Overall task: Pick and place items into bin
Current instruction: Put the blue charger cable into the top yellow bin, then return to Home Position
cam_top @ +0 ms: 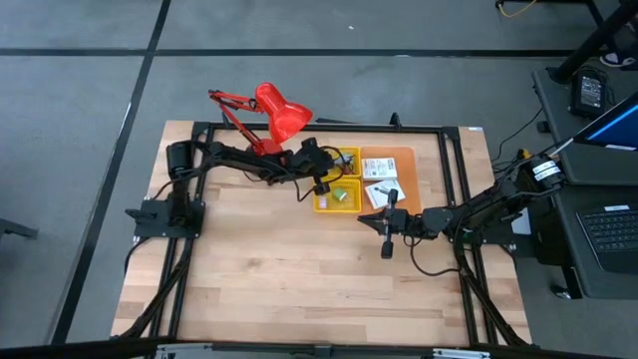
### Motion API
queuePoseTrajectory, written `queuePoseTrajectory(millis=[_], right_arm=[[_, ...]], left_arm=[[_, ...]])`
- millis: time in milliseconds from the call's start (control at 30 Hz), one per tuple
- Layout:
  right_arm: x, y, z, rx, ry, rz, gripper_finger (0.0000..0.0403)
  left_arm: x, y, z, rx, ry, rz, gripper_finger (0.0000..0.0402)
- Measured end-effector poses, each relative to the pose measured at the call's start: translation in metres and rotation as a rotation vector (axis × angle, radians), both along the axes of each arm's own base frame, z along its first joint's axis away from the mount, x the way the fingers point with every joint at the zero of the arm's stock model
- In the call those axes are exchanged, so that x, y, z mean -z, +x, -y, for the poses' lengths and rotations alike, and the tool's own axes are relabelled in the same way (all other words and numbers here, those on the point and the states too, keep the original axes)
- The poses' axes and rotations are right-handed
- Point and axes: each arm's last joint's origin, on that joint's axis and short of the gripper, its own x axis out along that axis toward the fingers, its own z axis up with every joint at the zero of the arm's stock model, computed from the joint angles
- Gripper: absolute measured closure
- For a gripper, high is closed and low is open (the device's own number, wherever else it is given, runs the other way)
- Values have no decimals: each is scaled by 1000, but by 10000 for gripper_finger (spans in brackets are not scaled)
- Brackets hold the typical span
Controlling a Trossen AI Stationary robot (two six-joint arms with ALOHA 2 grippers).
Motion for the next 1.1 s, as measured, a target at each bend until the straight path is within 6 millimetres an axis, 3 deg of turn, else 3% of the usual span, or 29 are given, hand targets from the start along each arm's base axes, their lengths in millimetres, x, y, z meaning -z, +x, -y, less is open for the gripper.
queuePoseTrajectory(millis=[167, 600, 800, 1100], right_arm=[[0, 0, 0, 0, 2, 0, 398], [2, 0, 0, 0, 10, -15, 398], [4, 0, 0, 0, 11, -37, 398], [4, 0, 0, 1, 5, -41, 398]], left_arm=[[3, 1, 0, -2, 2, 2, 375], [-5, 2, 0, -28, -18, 73, 295], [-35, 0, 19, 56, -16, 121, 297], [-95, -33, 73, 288, -37, 119, 368]])
